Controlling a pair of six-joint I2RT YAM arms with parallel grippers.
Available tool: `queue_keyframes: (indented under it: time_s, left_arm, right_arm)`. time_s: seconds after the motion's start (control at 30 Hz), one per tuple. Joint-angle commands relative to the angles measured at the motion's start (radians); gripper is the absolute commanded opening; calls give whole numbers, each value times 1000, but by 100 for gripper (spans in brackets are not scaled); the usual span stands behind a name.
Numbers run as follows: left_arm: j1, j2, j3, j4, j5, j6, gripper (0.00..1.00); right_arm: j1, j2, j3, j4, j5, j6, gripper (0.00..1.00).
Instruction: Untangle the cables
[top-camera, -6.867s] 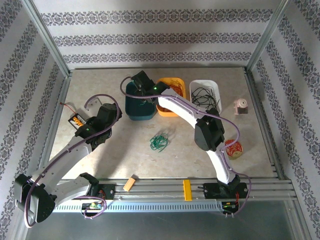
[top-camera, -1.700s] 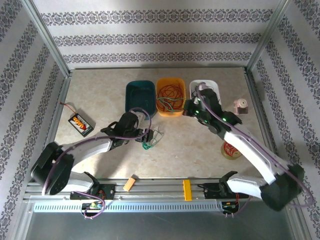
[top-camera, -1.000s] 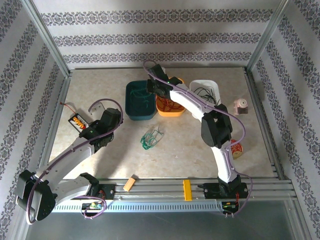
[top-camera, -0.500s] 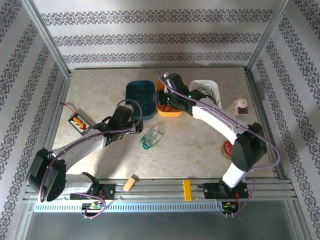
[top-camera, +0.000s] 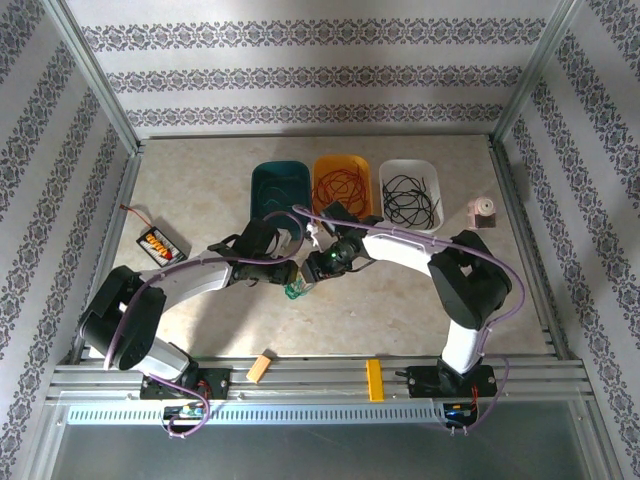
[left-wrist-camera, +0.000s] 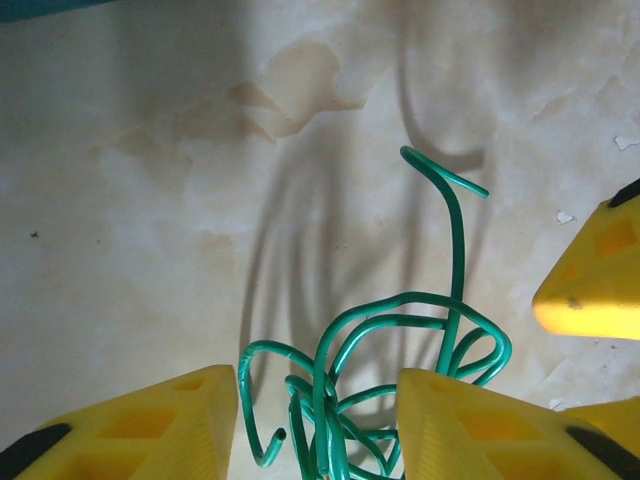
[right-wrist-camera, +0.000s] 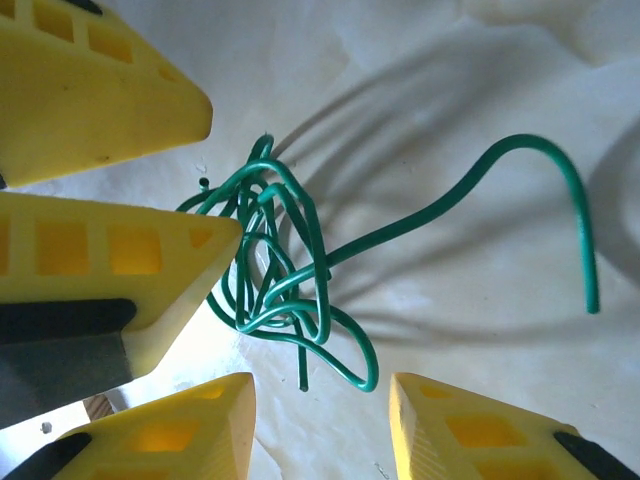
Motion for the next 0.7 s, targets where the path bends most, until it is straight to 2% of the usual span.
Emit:
queue_keyframes:
  time_s: [0.0,0.23,0.27,0.37,0.43,0.53,0.67]
  left_arm:
    - [-6,16,-7,39,18,15,42]
    - [-6,67,0,51,4,17,31]
    - [-6,74,0,52,-1,18,28]
    - [-6,93,1,57,-17,15,12]
    - [-6,106,10,48,-55,7,2]
    - [-7,115,19,31,-164,-21,0]
    - [-5,118,32,-6,-268,-51,0]
  right_arm:
    - [9,51,31,-22,-65,-46,39]
    - [21,133,46,-23,-14,-50,38]
    - [23,140,48,-19,-7,-50,35]
    - [22,127,44,3,48,-37,13]
    - [20,89,25,30,85,-25,6]
    - [8,12,-7,44,161,-15,3]
    - [-47,-113,-72,23,351,36,0]
